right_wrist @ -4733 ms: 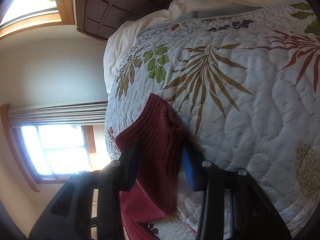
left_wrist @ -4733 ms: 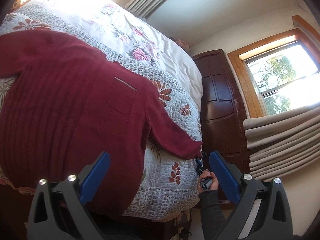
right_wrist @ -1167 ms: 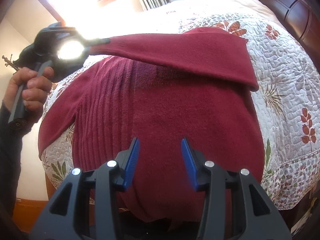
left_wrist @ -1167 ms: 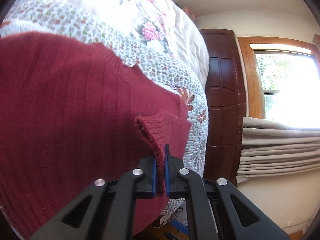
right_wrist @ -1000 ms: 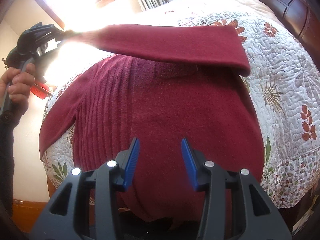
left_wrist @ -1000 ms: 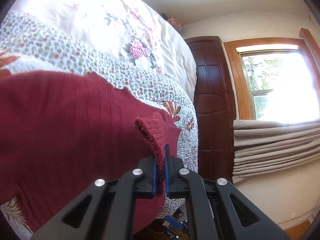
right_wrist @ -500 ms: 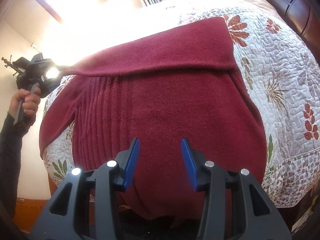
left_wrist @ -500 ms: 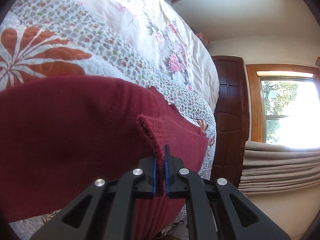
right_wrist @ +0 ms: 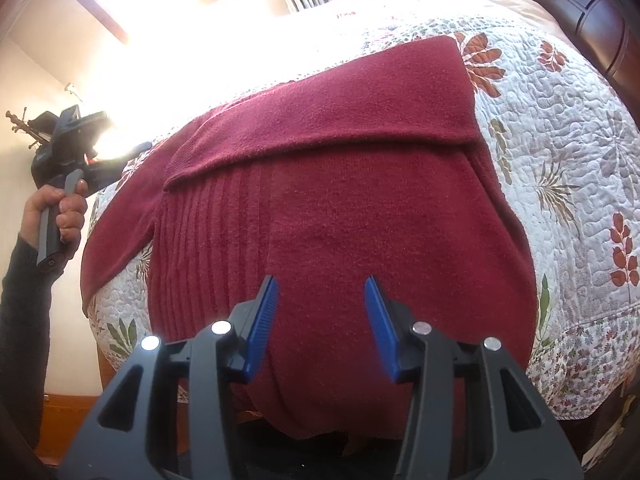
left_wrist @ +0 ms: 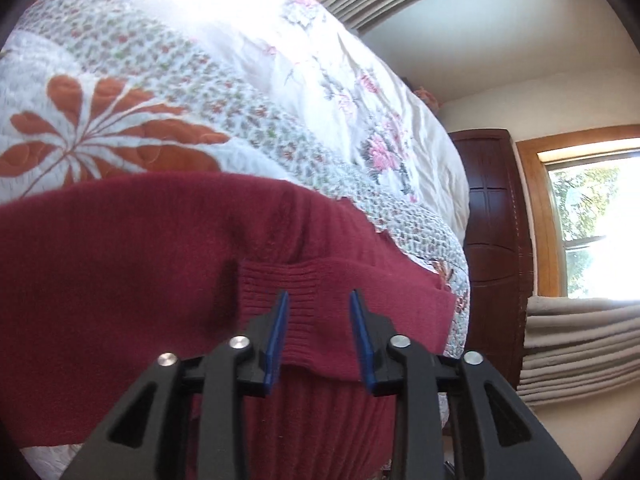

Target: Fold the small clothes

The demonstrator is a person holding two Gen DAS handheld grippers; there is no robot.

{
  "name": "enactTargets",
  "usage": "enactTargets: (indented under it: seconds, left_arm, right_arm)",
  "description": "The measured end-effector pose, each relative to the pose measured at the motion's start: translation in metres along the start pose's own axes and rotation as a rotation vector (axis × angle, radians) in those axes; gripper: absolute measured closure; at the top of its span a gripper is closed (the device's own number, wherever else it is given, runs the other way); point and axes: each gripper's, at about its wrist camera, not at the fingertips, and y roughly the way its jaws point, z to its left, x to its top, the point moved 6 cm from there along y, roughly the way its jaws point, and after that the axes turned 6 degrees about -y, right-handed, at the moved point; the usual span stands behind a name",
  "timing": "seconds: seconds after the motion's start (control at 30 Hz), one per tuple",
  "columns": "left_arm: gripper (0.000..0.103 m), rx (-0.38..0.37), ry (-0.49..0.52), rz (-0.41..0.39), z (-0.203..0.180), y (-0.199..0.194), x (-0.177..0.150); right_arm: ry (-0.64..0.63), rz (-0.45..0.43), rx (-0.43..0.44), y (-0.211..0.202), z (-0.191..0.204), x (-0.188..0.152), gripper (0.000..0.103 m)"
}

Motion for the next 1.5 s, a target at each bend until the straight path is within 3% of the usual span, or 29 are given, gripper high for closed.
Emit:
enactTargets:
  seconds: [0.1, 0.23, 0.33, 0.47, 0.5, 0.6, 0.67, 0.73, 0.8, 0.93, 1.03, 1.13, 1.3, 1.4, 1.5]
  left_arm:
    - [0.06, 0.002, 0.024, 0.076, -0.01, 0.037, -0.006]
    - [0.064, 0.056, -0.042, 0.125, 0.022, 0.074, -0.016]
    - [0.077, 0.038, -0.07, 0.104, 0.039, 0.069, -0.017]
    - [0.075, 0.06, -0.095, 0.047, 0.056, 0.044, -0.016]
    - [0.07, 0.05, -0.108, 0.029, 0.056, 0.034, -0.016]
    - [0.055, -0.044, -0.133, -0.092, 0.053, -0.02, -0.024]
    - [0.036, -0.104, -0.166, -0.224, 0.062, -0.07, -0.035]
    - [0.019, -0.104, -0.212, -0.378, 0.088, -0.124, -0.05]
    - [0.015, -0.078, -0.299, -0.506, 0.13, -0.172, -0.071]
    - [0.015, 0.0, -0.532, -0.687, 0.231, -0.25, -0.125]
    - [0.015, 0.004, -0.685, -0.808, 0.295, -0.295, -0.162]
    - [0.015, 0.003, -0.803, -0.846, 0.344, -0.307, -0.18]
    - [0.015, -0.021, -0.864, -0.802, 0.372, -0.279, -0.165]
    - [0.018, 0.004, -0.837, -0.803, 0.378, -0.281, -0.152]
    - [0.063, 0.027, -0.817, -0.787, 0.376, -0.288, -0.142]
  right_arm:
    - [-0.018, 0.0, 0.005, 0.001, 0.005, 0.002, 0.057]
    - [-0.011, -0.003, 0.004, -0.001, 0.005, 0.001, 0.057]
    - [0.012, -0.003, -0.001, -0.004, -0.003, -0.003, 0.057]
    - [0.024, 0.004, 0.002, -0.005, -0.012, -0.004, 0.057]
    - [0.025, 0.004, 0.008, -0.005, -0.013, -0.003, 0.056]
    - [0.002, -0.006, 0.03, -0.006, -0.009, 0.005, 0.055]
    - [-0.028, -0.022, 0.048, -0.008, 0.0, 0.013, 0.054]
    - [-0.057, -0.03, 0.07, -0.007, 0.009, 0.02, 0.052]
    - [-0.09, -0.023, 0.092, -0.003, 0.022, 0.026, 0.052]
    - [-0.187, 0.007, 0.119, 0.006, 0.052, 0.031, 0.052]
    - [-0.237, 0.037, 0.134, 0.014, 0.072, 0.029, 0.051]
    - [-0.272, 0.057, 0.145, 0.019, 0.091, 0.026, 0.051]
    - [-0.303, 0.075, 0.146, 0.02, 0.108, 0.021, 0.051]
    - [-0.3, 0.066, 0.136, 0.015, 0.105, 0.022, 0.051]
    - [-0.271, 0.05, 0.124, 0.01, 0.097, 0.025, 0.049]
